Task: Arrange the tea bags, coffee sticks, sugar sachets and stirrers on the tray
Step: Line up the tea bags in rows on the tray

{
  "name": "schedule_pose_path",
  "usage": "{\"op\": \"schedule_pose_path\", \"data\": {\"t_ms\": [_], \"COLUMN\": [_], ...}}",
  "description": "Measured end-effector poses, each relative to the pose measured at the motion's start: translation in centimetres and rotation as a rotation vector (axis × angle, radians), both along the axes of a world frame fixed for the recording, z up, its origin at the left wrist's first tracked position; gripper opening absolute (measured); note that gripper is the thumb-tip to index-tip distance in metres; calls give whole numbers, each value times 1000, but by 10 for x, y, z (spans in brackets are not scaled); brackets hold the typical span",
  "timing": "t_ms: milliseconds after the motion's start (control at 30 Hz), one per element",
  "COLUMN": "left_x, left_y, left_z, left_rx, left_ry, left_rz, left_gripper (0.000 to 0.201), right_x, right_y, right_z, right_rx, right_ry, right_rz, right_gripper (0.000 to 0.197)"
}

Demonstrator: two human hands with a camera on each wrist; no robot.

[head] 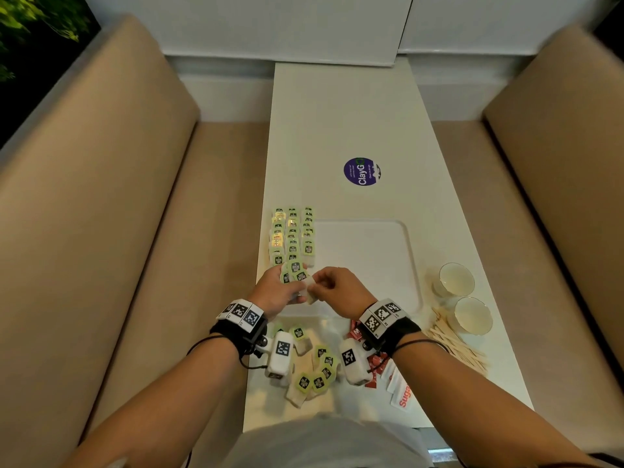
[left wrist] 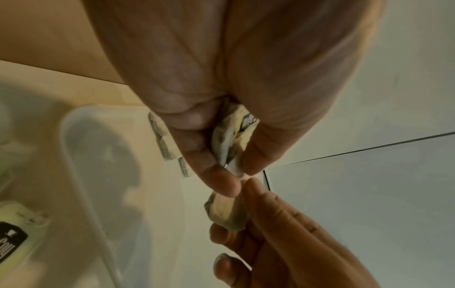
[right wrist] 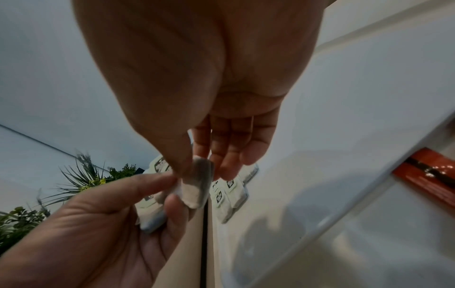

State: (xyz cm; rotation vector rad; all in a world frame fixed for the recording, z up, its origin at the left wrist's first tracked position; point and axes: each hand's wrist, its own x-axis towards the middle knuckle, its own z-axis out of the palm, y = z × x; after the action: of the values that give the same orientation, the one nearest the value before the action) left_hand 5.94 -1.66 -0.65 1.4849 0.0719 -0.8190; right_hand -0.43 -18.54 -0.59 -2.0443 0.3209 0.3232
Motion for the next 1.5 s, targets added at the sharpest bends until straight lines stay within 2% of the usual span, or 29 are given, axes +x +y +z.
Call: {"op": "schedule_pose_path", "data": {"t_ms": [100,233,367,533,700,900,1100,1233,1333,1433,1500], "left_x": [1,2,4,4,5,10,11,11,11,14,15], "left_y": [1,3,7,9,8,10,13,13,15,17,18], "left_z": [-3,-6,-11,-10,-13,-13,-13,-13,-15,-15,-15], "left_rx": [-4,5,-8,-12,46,89,92,119,127,126,131], "left_ry": [19,16,15,36,-62,-110,-136,-140,-130,-114,-116], "left_rz": [31,32,45,79,17,7,-42,-48,-37,-36,-43], "left_gripper": [30,18,16,35,24,21,17,16,15,11,10], "right_x": [-2,-4,-5,-6,-6,-5,-2,2,3,5,6], "right_y": [-1,-2,-5,-4,2,5,4,4,4,3,3], "right_z": [1,3,3,8,10,13,4,1,-3,-2,0], "right_rx": [-8,1,7,59,96,213,103,127,214,247,236], "right_ry": [2,0,1,-48,-47,-4,-43,-67,-11,-5,-39], "right_rz": [37,28,-11,-69,-61,-92,-47,-38,-115,-218,-199], "right_gripper": [18,17,16,14,13,18,14,16,30,29,29]}}
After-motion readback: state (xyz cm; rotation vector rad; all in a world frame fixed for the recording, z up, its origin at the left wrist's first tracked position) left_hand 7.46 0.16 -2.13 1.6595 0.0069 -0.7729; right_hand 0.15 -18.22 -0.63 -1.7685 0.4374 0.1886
